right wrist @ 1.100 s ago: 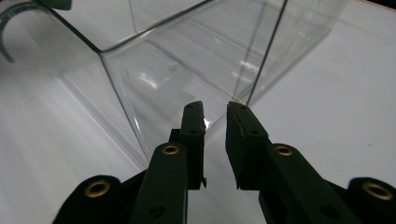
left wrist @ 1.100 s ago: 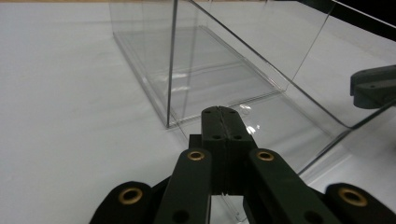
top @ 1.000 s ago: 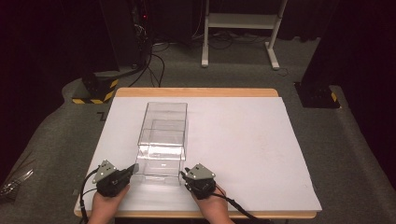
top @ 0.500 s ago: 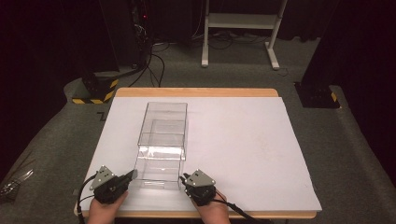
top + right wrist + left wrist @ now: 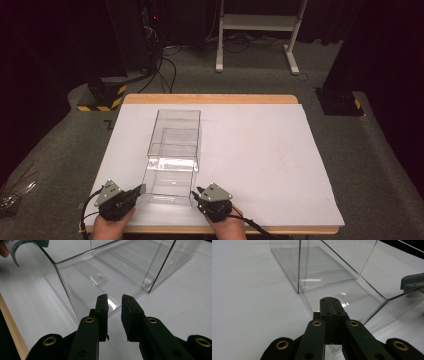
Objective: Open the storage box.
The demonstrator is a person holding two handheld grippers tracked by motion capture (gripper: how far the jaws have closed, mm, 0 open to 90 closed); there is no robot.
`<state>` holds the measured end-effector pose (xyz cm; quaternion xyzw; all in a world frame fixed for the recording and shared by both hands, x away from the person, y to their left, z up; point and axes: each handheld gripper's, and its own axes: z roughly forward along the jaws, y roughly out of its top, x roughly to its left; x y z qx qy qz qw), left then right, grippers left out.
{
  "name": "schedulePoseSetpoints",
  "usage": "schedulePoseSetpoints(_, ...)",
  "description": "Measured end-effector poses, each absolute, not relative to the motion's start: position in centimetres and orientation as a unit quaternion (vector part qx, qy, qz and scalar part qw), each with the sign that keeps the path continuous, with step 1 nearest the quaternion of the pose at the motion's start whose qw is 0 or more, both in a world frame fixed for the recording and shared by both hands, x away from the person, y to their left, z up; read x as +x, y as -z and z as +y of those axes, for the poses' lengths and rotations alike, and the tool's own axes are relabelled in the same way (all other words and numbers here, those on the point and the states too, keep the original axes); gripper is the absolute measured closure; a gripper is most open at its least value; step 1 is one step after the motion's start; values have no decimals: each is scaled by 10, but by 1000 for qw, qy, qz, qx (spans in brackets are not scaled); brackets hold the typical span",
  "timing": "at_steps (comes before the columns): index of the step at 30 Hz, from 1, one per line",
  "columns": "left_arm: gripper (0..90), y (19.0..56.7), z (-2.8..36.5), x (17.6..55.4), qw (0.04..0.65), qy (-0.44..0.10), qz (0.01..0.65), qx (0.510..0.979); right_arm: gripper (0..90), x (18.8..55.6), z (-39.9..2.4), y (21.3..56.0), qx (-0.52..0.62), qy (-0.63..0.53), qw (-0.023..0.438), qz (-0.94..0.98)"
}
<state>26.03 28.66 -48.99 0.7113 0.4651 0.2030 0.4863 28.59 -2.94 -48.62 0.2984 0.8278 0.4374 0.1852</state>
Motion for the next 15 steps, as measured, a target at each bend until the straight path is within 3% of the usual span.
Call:
schedulePoseSetpoints(3,900,490,286,260,484,-204,464,713,801,284,-28,485,294,-435,186,830)
schedulePoseSetpoints(10,900,487,285,256,475,-207,458,723,799,279,-29,484,292,-435,185,831)
schedulePoseSetpoints(15,898,489,287,258,474,-205,458,724,726,283,-32,483,289,-434,181,834)
